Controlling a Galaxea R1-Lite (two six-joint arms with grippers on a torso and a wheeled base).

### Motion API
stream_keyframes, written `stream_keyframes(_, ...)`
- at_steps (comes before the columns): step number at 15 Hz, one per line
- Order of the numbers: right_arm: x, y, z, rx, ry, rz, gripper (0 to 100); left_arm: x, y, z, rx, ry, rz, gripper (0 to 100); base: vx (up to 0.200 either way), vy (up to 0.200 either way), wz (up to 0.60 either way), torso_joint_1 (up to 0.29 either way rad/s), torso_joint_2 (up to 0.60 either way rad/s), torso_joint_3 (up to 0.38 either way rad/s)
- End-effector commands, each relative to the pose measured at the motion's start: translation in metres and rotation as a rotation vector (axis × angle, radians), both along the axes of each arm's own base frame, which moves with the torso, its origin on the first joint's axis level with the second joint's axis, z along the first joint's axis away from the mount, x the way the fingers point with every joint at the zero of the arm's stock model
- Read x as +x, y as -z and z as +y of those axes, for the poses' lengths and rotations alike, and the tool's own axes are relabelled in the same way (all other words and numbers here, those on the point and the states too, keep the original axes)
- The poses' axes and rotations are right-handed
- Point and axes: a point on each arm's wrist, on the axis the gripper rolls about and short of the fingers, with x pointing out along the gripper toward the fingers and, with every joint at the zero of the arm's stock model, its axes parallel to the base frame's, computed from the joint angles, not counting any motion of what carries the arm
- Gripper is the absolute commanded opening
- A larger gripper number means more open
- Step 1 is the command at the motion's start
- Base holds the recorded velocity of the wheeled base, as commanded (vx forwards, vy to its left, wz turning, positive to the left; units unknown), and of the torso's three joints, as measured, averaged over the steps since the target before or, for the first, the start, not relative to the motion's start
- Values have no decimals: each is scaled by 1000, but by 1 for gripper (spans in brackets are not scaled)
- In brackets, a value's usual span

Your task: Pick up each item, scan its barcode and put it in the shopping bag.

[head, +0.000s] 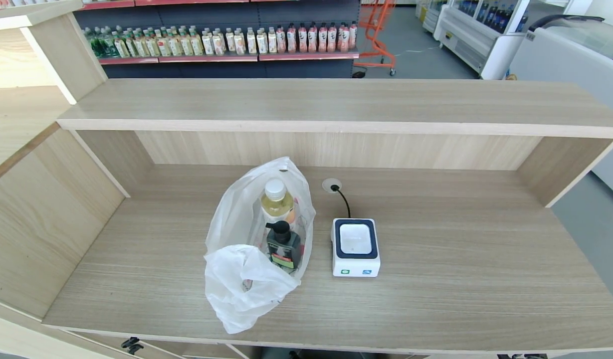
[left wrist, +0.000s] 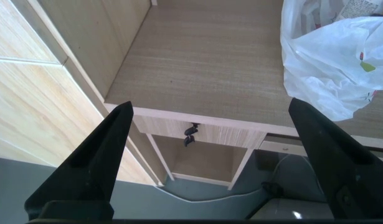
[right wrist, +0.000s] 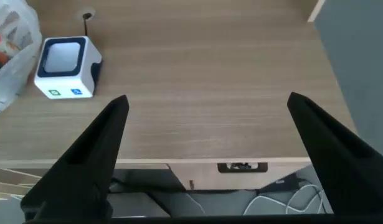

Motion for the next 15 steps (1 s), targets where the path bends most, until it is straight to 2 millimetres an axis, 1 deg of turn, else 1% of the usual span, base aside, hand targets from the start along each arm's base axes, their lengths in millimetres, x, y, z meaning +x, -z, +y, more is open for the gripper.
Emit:
stream_keyframes(1, -22, 38, -1, -51, 96, -65, 100, 0, 0, 0, 0, -1, 0, 100, 0, 0, 0, 0, 0, 0)
stream_keyframes(4, -24, 38, -1, -57, 87, -92, 100, 0, 0, 0, 0, -1, 0, 100, 0, 0, 0, 0, 0, 0)
stream_keyframes(6, -26, 38, 1, -59, -4, -128, 100, 0, 0, 0, 0, -1, 0, 100, 0, 0, 0, 0, 0, 0)
stream_keyframes(14, -26, 37, 1, -27, -10, -141, 100, 0, 0, 0, 0, -1, 0, 100, 0, 0, 0, 0, 0, 0)
stream_keyframes(15, -26, 37, 1, -27, -10, -140, 0, 0, 0, 0, 0, -1, 0, 100, 0, 0, 0, 0, 0, 0)
